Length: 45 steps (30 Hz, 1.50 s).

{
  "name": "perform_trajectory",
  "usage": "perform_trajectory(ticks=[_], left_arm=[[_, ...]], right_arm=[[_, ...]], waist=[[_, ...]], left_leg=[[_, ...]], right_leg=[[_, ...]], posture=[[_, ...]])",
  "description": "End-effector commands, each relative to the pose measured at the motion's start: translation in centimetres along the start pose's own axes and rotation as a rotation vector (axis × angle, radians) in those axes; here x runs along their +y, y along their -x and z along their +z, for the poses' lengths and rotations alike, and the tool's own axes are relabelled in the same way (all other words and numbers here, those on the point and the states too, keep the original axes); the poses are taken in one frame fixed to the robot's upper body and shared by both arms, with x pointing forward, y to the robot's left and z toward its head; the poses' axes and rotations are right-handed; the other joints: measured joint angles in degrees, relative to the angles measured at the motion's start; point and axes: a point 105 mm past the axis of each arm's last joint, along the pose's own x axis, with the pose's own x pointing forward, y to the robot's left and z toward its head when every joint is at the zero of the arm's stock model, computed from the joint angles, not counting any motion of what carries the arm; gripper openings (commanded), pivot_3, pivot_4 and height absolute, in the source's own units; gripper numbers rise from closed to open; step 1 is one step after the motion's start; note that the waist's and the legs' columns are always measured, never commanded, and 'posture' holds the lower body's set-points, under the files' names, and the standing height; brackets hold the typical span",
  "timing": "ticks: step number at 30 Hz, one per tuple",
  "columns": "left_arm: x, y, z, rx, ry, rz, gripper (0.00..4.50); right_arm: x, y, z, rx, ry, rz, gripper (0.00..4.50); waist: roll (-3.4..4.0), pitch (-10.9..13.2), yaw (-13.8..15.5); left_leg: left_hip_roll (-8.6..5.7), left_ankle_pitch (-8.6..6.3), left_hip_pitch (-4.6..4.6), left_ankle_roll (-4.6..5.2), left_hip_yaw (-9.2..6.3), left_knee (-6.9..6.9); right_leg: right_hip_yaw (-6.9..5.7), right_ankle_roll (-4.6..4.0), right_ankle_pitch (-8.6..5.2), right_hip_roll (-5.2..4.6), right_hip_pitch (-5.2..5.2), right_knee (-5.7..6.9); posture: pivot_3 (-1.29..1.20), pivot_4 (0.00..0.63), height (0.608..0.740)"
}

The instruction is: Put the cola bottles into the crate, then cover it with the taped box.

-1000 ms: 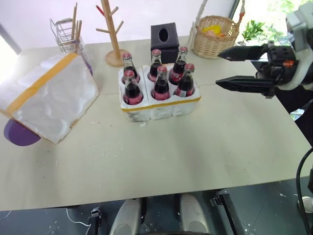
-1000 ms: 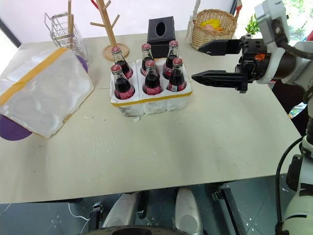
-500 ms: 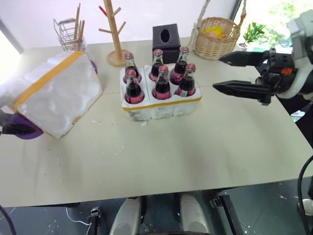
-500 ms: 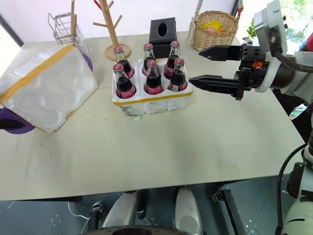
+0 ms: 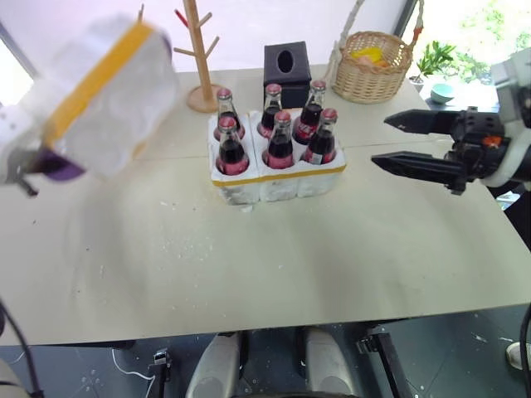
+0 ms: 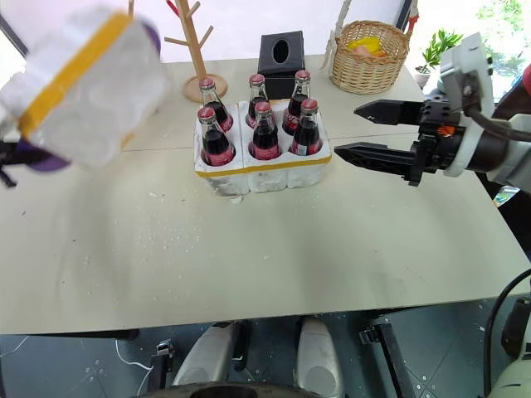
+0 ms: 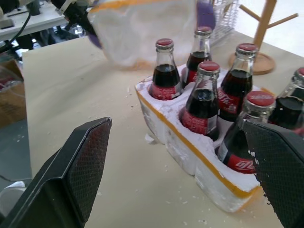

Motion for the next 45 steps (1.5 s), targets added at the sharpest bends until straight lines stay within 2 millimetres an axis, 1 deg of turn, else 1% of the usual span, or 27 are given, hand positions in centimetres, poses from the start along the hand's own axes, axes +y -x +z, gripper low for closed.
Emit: perform_trajectory(ticks=[1,2,3,6,9,10,12,14,17,20,22,24,26,30,32,33,38,39,41,42,44,45], left_arm=[[1.6,1.3,7.9,-0.27,-0.165,0.211,0.29],[1.0,1.1,9.7,-0.327,-0.204,0.224,0.29],[0.3,0.9,11.0,-0.356,-0.243,0.229,0.29],[-2.3,-0.2,14.2,-0.434,-0.328,0.206,0.29],[-4.5,-1.1,16.2,-0.475,-0.389,0.189,0.29],[-5.2,-1.4,16.8,-0.473,-0.44,0.192,0.29],[-6.1,-1.9,17.0,-0.448,-0.527,0.196,0.29],[-6.8,-2.2,16.9,-0.409,-0.718,0.245,0.29],[-7.9,-2.8,16.9,-0.395,-0.884,0.288,0.29],[-8.8,-3.2,17.2,-0.416,-0.953,0.307,0.29],[-8.8,-3.4,17.0,-0.385,-1.02,0.333,0.29],[-9.3,-3.6,16.7,-0.377,-1.083,0.345,0.29],[-10.2,-3.8,16.6,-0.392,-1.114,0.345,0.29],[-12.6,-4.9,15.1,-0.375,-1.154,0.287,0.29],[-13.8,-5.3,14.2,-0.373,-1.134,0.238,1.33],[-14.2,-5.4,13.9,-0.368,-1.127,0.222,1.72],[-14.1,-5.5,12.6,-0.326,-1.127,0.213,4.27],[-14.0,-5.4,12.2,-0.318,-1.125,0.211,4.43],[-13.7,-4.9,11.6,-0.318,-1.092,0.216,4.43],[-13.5,-4.3,11.6,-0.344,-1.017,0.216,4.43],[-13.0,-3.3,11.2,-0.394,-0.803,0.196,4.43],[-12.9,-3.0,11.1,-0.407,-0.737,0.182,4.43]], right_arm=[[0.6,0.7,1.0,-0.023,0.036,-0.02,4.5],[0.6,0.7,1.0,-0.025,0.029,-0.026,4.5],[0.5,0.8,0.9,-0.028,0.022,-0.032,4.5],[0.5,0.9,0.6,-0.028,0.009,-0.05,4.5],[0.4,1.0,0.4,-0.035,-0.008,-0.068,4.5],[0.3,1.1,0.2,-0.036,-0.017,-0.082,4.5],[0.3,1.3,0.0,-0.036,-0.03,-0.103,4.5],[0.5,1.5,-0.1,-0.039,-0.034,-0.111,4.5],[0.5,1.8,-0.1,-0.055,-0.05,-0.134,4.5],[0.4,2.0,-0.2,-0.056,-0.061,-0.156,4.5],[0.4,2.0,-0.5,-0.047,-0.062,-0.163,4.5],[0.4,2.1,-0.5,-0.043,-0.061,-0.166,4.5],[0.3,2.2,-0.5,-0.045,-0.061,-0.169,4.5],[0.2,2.2,-0.9,-0.035,-0.059,-0.176,4.5],[0.2,2.1,-1.1,-0.024,-0.056,-0.176,4.5],[0.2,2.0,-1.3,-0.021,-0.055,-0.176,4.5],[0.1,1.7,-1.7,-0.02,-0.062,-0.174,4.5],[0.1,1.6,-1.8,-0.021,-0.068,-0.174,4.5],[0.1,1.4,-2.4,-0.017,-0.082,-0.176,4.5],[0.2,1.4,-3.0,-0.008,-0.094,-0.179,4.5],[0.2,1.6,-4.0,0.012,-0.11,-0.194,4.5],[0.2,1.7,-4.3,0.017,-0.113,-0.2,4.5]], waist=[[0.0,0.0,-0.2],[0.0,0.0,-0.2],[0.0,0.0,-0.2],[0.0,0.0,-0.4],[0.0,0.0,-0.3],[0.0,0.0,-0.3],[0.0,0.0,-0.3],[-0.01,0.0,-0.4],[-0.01,0.0,-0.2],[-0.01,0.0,-0.1],[-0.01,0.0,-0.1],[-0.01,0.0,-0.1],[-0.01,0.0,-0.1],[-0.01,0.0,-0.1],[-0.01,0.0,-0.1],[-0.01,0.0,-0.1],[-0.01,0.0,0.0],[-0.01,0.0,-0.1],[-0.01,0.0,-0.1],[-0.02,0.0,-0.1],[-0.02,0.0,-0.2],[-0.02,0.0,-0.2]], left_leg=[[-0.01,0.0,0.0,0.0,0.01,0.0],[-0.01,0.0,0.01,0.0,0.01,-0.01],[-0.01,0.0,0.01,0.0,0.02,-0.01],[-0.01,0.0,0.03,0.0,0.06,-0.02],[-0.01,0.01,0.07,0.0,0.09,-0.02],[-0.01,0.01,0.07,0.0,0.09,-0.02],[-0.01,0.01,0.08,0.01,0.09,-0.02],[-0.01,0.01,0.08,0.01,0.11,-0.01],[-0.01,0.01,0.1,0.01,0.1,-0.04],[-0.01,0.01,0.13,0.01,0.08,0.0],[-0.01,0.01,0.17,0.01,0.06,0.01],[-0.01,0.01,0.17,0.02,0.07,0.02],[-0.01,0.01,0.18,0.02,0.07,0.02],[-0.01,0.01,0.19,0.02,0.06,0.02],[-0.01,0.01,0.21,0.02,0.06,0.01],[-0.01,0.01,0.21,0.02,0.06,0.01],[-0.01,0.01,0.21,0.02,0.05,0.04],[-0.01,0.01,0.21,0.02,0.05,0.04],[-0.01,0.01,0.22,0.02,0.05,0.04],[-0.01,0.01,0.23,0.02,0.04,0.02],[0.0,0.0,0.25,0.02,0.02,-0.03],[0.0,0.0,0.26,0.03,0.01,-0.05]], right_leg=[[0.0,0.02,0.02,0.0,0.0,0.0],[0.0,0.02,0.02,0.0,0.0,0.0],[0.01,0.03,0.02,0.0,0.0,0.01],[0.02,0.03,0.03,0.0,0.0,0.03],[0.03,0.03,0.03,0.01,0.03,0.05],[0.03,0.03,0.03,0.01,0.03,0.05],[0.02,0.02,0.03,0.02,0.05,0.04],[0.03,0.03,0.03,0.03,0.06,0.04],[0.04,0.02,0.03,0.02,0.06,0.03],[0.03,0.02,0.03,0.03,0.16,-0.02],[0.03,0.02,0.03,0.03,0.23,-0.06],[0.02,0.03,0.03,0.03,0.24,-0.06],[0.02,0.03,0.03,0.03,0.25,-0.06],[0.02,0.03,0.03,0.04,0.26,-0.04],[0.02,0.03,0.03,0.04,0.27,-0.03],[0.02,0.03,0.03,0.04,0.27,-0.04],[0.01,0.03,0.03,0.04,0.28,-0.04],[0.01,0.03,0.03,0.04,0.28,-0.04],[0.01,0.03,0.03,0.04,0.29,-0.05],[0.02,0.03,0.03,0.04,0.28,-0.06],[0.02,0.03,0.03,0.03,0.28,-0.05],[0.02,0.03,0.03,0.03,0.28,-0.05]], posture=[[0.0,0.15,0.734],[0.0,0.15,0.734],[0.0,0.15,0.734],[0.0,0.15,0.734],[0.0,0.15,0.734],[0.0,0.15,0.734],[0.0,0.15,0.734],[0.0,0.15,0.734],[0.0,0.15,0.734],[0.0,0.15,0.734],[0.0,0.15,0.734],[0.0,0.15,0.734],[0.0,0.15,0.734],[0.0,0.15,0.734],[0.0,0.15,0.734],[0.0,0.15,0.734],[0.0,0.15,0.734],[0.0,0.15,0.734],[0.0,0.15,0.734],[0.0,0.15,0.734],[0.0,0.15,0.734],[0.0,0.15,0.734]])
